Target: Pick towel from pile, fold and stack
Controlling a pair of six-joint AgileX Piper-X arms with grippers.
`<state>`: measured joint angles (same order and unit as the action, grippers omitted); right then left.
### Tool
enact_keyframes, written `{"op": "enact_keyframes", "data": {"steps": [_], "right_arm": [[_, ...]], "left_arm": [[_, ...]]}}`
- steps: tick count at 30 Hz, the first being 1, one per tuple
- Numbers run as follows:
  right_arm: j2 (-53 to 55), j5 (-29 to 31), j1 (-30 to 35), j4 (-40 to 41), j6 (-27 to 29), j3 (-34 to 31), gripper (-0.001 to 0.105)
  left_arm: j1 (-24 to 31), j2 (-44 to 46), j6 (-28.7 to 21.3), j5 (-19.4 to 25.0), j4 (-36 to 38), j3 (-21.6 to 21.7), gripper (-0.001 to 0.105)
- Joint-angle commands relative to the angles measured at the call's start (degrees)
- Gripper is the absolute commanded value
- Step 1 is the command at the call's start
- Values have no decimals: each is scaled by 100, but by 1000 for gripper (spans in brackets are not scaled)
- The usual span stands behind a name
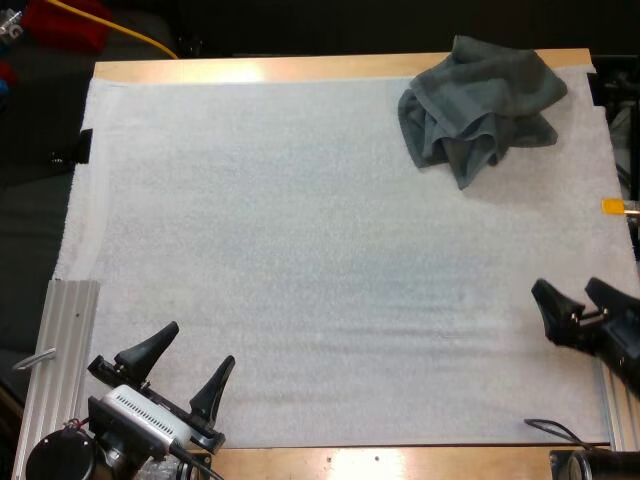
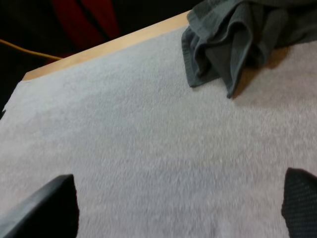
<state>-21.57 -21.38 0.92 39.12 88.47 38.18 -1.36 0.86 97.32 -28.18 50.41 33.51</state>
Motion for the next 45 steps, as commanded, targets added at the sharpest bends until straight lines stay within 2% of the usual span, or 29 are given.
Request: {"op": "enact_keyframes", "data": {"steps": [1,8,14,22,30,40,45], "right_arm": [[-235,-74,24,-214,-5,138,81],[-1388,-74,-103,-539,-5,618,81],[-2426,158,-651,-805,-31,971,81],[-3668,674,-1236,-1874,-904,1007,81],[-4578,788,-1264,-2803,-1413,1007,81],[-5809,946,-1246,-4250,-1432,1046,81],[-6504,1095,-1246,-4502,-1422,1274,81]], "left_arm": [[1,754,57,-35,-104,38,70],[1,754,57,-35,-104,38,70],[1,754,57,-35,-104,38,70],[1,754,57,-35,-104,38,70],[1,754,57,-35,-104,38,70],[1,754,148,-35,-104,38,70],[1,754,211,-35,-104,38,70]]}}
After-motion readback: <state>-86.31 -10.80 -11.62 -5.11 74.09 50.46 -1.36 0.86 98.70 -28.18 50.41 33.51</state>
